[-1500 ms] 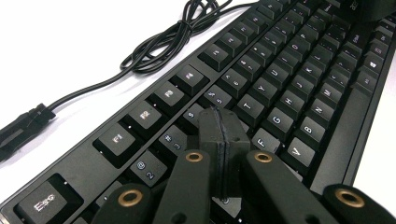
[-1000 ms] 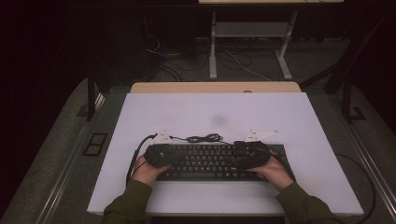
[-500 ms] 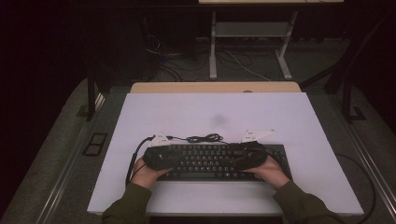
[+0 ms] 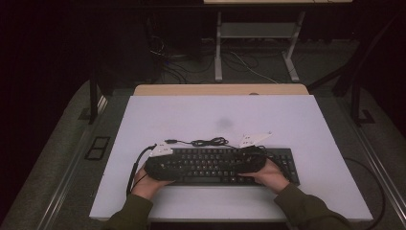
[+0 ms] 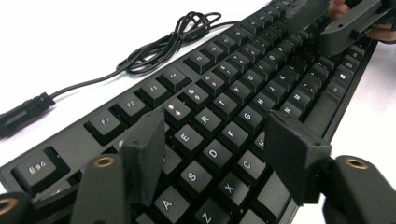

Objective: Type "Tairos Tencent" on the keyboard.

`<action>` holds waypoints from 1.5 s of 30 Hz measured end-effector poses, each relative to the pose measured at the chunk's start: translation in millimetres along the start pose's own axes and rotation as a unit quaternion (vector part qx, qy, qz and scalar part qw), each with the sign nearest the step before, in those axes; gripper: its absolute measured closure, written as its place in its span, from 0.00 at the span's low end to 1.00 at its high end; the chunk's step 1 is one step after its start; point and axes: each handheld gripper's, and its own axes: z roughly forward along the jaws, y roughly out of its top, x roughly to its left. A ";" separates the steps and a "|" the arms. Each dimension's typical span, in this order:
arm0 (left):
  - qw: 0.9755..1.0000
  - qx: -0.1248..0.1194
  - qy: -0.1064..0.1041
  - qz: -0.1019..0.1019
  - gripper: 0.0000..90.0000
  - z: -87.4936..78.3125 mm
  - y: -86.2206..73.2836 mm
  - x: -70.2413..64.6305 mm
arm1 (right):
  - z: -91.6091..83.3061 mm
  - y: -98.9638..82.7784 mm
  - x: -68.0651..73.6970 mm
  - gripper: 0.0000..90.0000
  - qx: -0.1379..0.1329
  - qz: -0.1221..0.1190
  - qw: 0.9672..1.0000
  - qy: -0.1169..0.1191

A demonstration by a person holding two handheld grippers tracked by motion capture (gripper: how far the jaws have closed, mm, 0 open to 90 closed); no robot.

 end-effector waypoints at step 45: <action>1.000 -0.013 0.023 -0.014 0.24 -14.6 -12.3 -3.8 | 46.1 11.0 21.4 0.99 0.078 -0.042 0.995 0.040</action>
